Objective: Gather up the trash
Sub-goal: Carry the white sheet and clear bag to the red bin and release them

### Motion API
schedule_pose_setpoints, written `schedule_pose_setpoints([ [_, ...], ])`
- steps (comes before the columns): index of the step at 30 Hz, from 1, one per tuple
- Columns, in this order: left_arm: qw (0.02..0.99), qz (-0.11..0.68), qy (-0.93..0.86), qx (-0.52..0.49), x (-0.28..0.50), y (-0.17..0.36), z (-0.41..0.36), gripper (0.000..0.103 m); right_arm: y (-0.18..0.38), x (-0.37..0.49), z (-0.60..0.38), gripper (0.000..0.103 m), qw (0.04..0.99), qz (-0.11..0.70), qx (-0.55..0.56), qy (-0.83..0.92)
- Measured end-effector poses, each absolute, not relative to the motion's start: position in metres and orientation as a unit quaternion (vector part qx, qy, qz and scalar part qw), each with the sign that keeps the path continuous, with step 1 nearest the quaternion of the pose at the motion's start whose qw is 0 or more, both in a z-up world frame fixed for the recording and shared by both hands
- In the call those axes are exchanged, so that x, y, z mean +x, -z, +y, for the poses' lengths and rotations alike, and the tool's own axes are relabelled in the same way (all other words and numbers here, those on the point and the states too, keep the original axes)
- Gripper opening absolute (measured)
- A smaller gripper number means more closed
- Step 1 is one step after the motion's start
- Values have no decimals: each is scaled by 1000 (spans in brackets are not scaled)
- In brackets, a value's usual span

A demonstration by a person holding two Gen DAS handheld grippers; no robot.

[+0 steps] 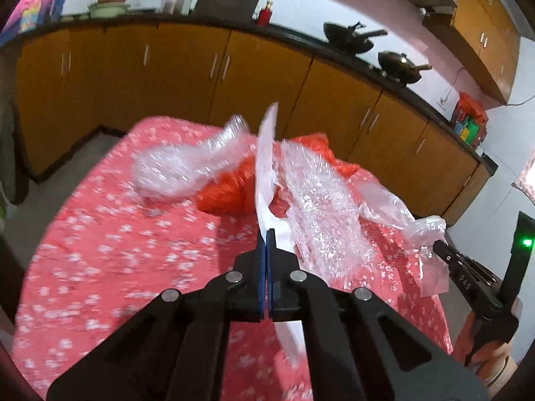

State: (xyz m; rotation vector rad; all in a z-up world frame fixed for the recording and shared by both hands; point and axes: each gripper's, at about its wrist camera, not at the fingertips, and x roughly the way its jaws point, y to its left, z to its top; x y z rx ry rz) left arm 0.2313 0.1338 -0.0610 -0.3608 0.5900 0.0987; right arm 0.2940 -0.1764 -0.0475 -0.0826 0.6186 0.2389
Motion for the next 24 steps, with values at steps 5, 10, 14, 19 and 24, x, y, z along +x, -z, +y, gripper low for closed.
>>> schedule_pose_setpoints([
  [5, 949, 262, -44, -171, 209, 32, 133, 0, 34, 273, -184, 3, 948, 291, -32, -123],
  [10, 955, 247, -16, -161, 203, 11, 116, 0, 26, 259, -197, 3, 953, 281, -24, -114],
  [14, 958, 244, 17, -147, 210, 5, 88, 0, 22, 251, -217, 3, 956, 277, -16, -95],
  [19, 957, 248, 69, -136, 220, 4, 51, 0, 21, 240, -251, 3, 960, 275, -5, -61],
  [24, 952, 254, 122, -122, 228, 6, 5, 0, 26, 229, -288, 3, 960, 278, 4, -26],
])
